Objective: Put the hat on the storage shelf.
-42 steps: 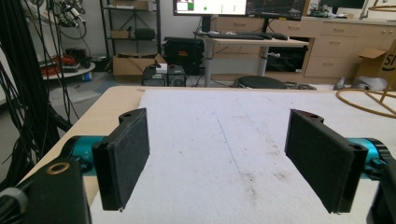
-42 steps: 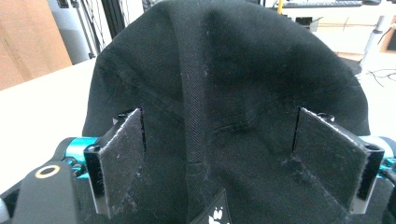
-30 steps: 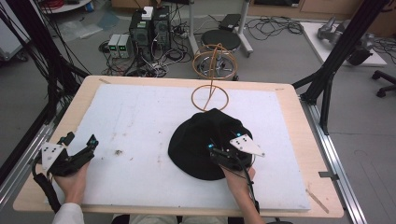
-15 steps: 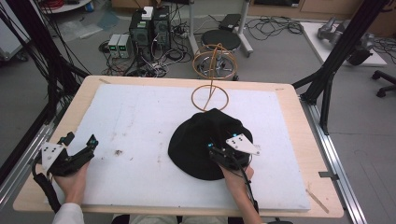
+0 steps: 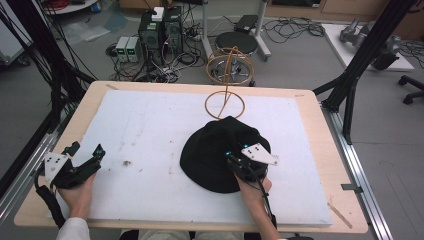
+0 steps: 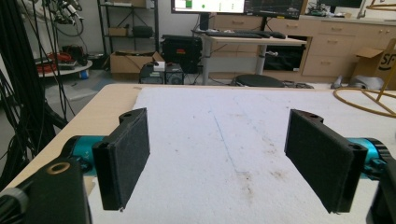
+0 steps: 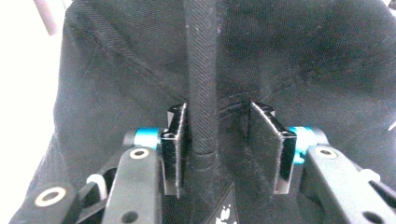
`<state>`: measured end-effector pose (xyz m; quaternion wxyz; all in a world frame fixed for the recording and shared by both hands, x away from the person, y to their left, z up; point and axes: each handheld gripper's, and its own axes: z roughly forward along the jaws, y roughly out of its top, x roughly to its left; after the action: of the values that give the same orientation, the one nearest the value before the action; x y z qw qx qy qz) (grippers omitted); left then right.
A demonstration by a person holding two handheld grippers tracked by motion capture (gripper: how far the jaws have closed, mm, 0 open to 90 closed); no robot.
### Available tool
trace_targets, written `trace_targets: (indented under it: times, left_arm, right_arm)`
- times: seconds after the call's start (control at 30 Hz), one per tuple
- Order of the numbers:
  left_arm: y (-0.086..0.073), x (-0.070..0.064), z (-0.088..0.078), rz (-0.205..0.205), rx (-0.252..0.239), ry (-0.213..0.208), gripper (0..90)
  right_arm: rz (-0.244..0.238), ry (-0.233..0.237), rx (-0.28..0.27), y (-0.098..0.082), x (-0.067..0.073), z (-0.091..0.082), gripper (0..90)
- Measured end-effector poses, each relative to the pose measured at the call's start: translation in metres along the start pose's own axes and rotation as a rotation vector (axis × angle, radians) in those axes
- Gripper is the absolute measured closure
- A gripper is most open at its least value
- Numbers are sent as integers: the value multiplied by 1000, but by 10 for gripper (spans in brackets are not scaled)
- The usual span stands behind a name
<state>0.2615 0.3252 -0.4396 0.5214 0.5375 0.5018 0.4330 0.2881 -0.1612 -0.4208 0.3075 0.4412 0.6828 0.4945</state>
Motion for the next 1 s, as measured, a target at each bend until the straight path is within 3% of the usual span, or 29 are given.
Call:
trace_targets:
  times: [0.43,1.0]
  left_arm:
    - [0,0,0,-2,-1,-2,224]
    - [-1,1,0,-17,1,-6,224]
  right_arm:
    - [-25,18,2,0,2,-1,835]
    - [-46,22,3,1,1,-2,855]
